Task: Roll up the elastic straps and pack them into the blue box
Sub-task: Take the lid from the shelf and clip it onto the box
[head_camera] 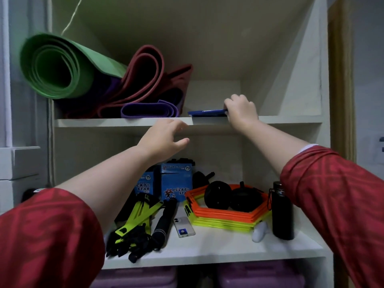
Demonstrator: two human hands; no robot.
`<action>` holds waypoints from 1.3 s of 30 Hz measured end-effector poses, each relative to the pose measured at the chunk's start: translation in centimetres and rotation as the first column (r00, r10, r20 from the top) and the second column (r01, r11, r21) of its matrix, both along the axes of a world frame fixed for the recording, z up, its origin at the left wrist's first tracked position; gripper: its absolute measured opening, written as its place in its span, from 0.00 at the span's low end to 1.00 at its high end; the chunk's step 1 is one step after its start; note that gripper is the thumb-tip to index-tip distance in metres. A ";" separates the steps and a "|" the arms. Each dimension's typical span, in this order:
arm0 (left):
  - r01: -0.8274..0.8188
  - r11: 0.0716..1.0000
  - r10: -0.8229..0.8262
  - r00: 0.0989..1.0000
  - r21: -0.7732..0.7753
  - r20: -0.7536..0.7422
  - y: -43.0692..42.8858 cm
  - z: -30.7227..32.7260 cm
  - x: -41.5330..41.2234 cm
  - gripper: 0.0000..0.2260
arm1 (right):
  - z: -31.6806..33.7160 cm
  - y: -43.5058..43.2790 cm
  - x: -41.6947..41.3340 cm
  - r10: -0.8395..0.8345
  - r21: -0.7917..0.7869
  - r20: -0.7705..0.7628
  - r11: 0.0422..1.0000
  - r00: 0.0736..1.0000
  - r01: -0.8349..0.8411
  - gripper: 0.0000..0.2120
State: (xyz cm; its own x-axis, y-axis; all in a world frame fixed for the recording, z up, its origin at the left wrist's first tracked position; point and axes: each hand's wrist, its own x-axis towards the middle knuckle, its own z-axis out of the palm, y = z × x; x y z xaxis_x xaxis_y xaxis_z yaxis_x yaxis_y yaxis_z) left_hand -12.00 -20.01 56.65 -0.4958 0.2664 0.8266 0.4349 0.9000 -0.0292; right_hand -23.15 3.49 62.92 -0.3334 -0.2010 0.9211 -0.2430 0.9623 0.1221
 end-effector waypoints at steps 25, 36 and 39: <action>0.050 0.744 -0.020 0.998 0.666 -0.053 -3.8 -5.0 6.7 0.32 | -10.5 -2.1 12.9 0.907 -0.908 -0.231 -0.071 0.352 -0.414 0.01; -0.365 0.678 0.085 0.901 0.637 0.426 -14.4 -27.7 11.7 0.24 | -35.6 -12.7 14.5 0.956 -0.987 0.096 0.057 0.276 0.147 0.06; -0.526 0.622 0.093 0.785 0.580 0.613 -17.0 -34.6 12.7 0.24 | -42.6 -15.4 15.2 0.937 -0.941 0.256 0.185 0.238 0.282 0.06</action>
State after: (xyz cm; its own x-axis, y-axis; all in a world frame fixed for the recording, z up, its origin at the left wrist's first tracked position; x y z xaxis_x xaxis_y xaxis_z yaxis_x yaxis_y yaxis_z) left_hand 0.66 -37.02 22.08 -0.7999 -0.5228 0.2947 -0.1226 0.6230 0.7726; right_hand -8.00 -11.95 20.28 -0.9921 -0.0771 -0.0989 0.1002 -0.0133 -0.9949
